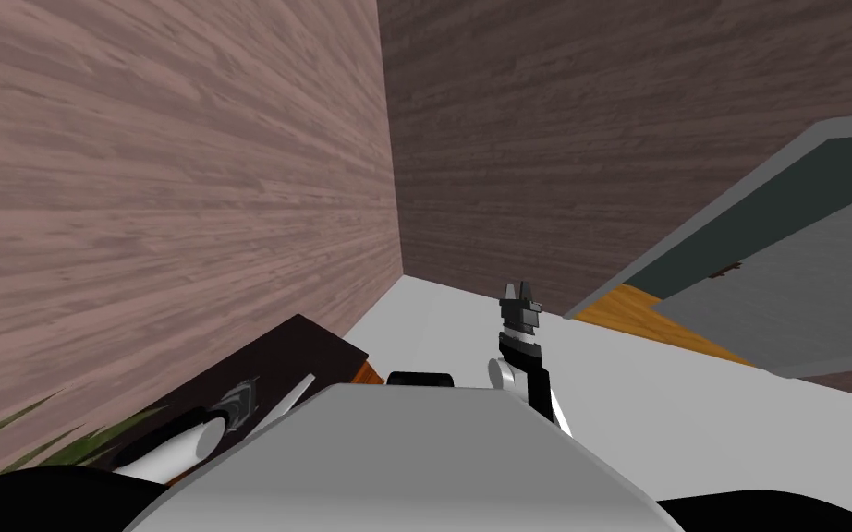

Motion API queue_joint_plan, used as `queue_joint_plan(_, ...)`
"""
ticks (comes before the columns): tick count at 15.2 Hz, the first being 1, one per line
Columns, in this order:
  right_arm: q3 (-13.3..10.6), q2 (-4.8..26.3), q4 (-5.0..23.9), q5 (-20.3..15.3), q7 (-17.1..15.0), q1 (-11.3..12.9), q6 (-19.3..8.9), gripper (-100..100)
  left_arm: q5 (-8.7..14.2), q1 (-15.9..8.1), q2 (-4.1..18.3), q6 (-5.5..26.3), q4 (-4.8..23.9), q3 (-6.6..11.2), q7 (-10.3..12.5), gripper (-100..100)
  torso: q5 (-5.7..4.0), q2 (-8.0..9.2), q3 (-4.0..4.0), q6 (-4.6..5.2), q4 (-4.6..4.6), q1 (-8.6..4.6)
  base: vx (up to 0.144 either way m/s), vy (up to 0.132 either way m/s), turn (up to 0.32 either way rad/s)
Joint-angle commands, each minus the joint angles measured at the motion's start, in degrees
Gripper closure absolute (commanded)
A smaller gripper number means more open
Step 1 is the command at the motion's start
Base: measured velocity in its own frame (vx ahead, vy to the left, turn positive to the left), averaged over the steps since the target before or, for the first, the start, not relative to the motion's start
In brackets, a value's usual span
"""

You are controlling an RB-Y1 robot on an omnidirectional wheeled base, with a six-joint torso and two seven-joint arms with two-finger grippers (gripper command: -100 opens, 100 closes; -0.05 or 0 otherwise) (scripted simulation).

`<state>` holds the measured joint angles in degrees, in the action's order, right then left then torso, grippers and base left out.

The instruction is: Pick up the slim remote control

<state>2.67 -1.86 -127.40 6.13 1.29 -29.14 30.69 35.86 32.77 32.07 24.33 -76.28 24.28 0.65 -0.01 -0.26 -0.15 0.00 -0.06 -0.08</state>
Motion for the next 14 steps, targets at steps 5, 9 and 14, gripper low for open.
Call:
queue_joint_plan(5, 0.0, 0.0, 0.0, 0.0, 0.0, 0.0, 0.0, 0, 3.4, 0.0, 0.3, 6.6, 5.7, 2.73, 0.5, -100, 0.0, 0.02, 0.01, 0.0, 0.0, 0.02, 0.062, -0.006, -0.07)
queue_joint_plan(9, 0.0, 0.0, 0.0, 0.0, 0.0, 0.0, 0.0, 0, 5.2, 0.0, 0.6, 9.2, 8.3, 3.83, 0.7, -100, 0.0, 0.0, 0.0, -0.01, 0.0, 0.02, 0.06, 0.001, -0.053)
queue_joint_plan(14, 0.0, 0.0, 0.0, 0.0, 0.0, 0.0, 0.0, 0, 10.1, 0.0, 1.1, 15.8, 14.7, 6.82, 1.1, -100, -0.01, -0.01, 0.0, 0.01, 0.0, 0.02, 0.065, -0.001, -0.085)
